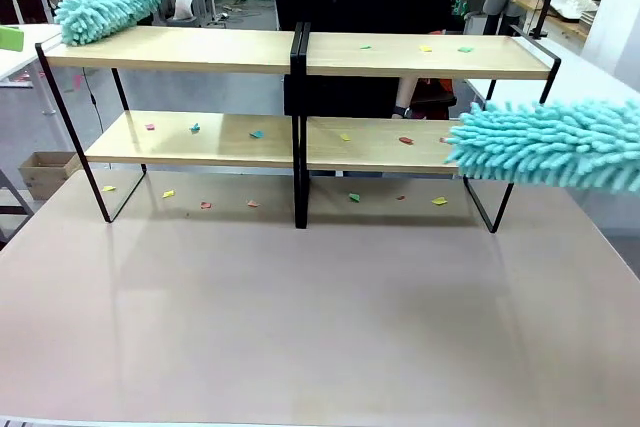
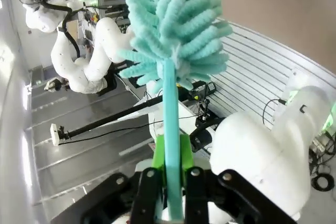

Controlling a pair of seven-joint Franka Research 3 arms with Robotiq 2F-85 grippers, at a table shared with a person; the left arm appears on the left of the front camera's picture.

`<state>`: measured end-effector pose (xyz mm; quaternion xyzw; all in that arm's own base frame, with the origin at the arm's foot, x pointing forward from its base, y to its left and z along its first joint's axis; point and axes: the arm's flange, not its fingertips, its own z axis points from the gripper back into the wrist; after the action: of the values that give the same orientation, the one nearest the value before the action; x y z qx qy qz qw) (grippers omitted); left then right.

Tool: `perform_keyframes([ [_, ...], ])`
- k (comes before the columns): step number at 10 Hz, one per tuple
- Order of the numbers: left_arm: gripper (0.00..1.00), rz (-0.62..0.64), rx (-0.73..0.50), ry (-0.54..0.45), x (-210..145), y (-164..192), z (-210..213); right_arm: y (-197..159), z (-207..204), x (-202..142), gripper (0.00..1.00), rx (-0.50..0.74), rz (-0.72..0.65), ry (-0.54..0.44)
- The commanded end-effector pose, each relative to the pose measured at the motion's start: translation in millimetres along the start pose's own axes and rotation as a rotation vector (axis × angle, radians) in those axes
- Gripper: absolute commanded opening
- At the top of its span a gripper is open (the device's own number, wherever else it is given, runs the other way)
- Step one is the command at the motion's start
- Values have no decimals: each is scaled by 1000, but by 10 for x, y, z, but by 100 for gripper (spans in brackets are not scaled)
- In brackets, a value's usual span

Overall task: Clean the shelves.
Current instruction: Clean a randomly selected level of the Shelf with the Duster.

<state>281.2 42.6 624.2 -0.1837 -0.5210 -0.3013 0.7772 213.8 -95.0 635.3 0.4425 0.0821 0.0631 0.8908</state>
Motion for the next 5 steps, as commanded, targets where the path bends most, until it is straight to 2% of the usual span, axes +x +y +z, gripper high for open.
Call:
perform_keyframes([
  [1, 100, -1, -4, 3, -2, 2, -1, 135, -33, 60, 12, 22, 47, 3],
  [2, 100, -1, -4, 3, -2, 2, -1, 0, 0, 0, 12, 0, 0, 0],
  [4, 100, -1, -4, 3, -2, 2, -1, -20, 19, -13, 12, 7, 1, -3],
  [5, 100, -1, -4, 3, -2, 2, -1, 130, -140, 44, 12, -16, 67, 4],
])
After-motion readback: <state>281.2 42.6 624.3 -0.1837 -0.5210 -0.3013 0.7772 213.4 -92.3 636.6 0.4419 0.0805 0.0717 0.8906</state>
